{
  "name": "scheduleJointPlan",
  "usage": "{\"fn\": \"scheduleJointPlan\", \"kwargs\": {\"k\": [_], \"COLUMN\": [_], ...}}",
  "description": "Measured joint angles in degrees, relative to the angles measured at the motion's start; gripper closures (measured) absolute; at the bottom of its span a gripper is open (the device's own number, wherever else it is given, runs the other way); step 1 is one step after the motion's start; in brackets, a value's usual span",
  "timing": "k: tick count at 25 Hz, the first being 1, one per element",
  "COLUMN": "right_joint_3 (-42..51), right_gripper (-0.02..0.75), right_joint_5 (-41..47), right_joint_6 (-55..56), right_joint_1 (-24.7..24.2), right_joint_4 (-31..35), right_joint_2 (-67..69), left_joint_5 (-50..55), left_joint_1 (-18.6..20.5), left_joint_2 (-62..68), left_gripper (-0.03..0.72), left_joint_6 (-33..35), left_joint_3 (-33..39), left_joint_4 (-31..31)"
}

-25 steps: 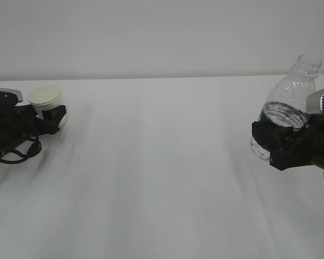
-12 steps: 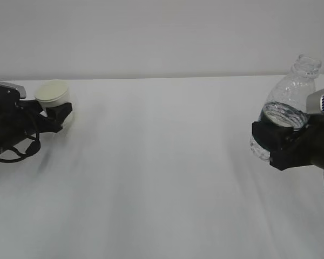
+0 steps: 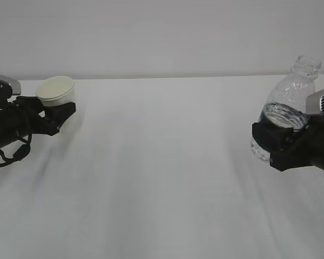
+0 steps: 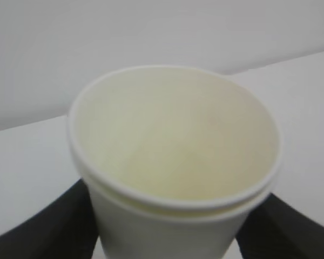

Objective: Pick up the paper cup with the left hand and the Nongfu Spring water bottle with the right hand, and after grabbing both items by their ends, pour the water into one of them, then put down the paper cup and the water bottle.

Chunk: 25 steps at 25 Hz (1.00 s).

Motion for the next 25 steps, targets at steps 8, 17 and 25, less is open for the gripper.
{"fn": "scheduleJointPlan", "kwargs": {"k": [8,17,25], "right_joint_3": [0.0,0.0,0.0], "right_gripper": [0.282,0.282,0.282], "right_joint_5": [1.6,1.7,1.9], "right_joint_6": [0.0,0.0,0.0], "right_joint_1": [0.0,0.0,0.0], "right_joint_4": [0.0,-0.8,-1.9], "right_joint_2": [0.0,0.0,0.0], "left_joint_5": [0.0,0.0,0.0], "left_joint_1": [0.0,-4.0,-10.6], "left_joint_2": [-0.9,-1.0,-1.0], "left_gripper": [0.178,0.178,0.178], "left_joint_6": [-7.4,-9.3,-9.4], "left_joint_3": [0.8,0.8,0.8], "left_joint_4": [14.6,18.4,17.5]}}
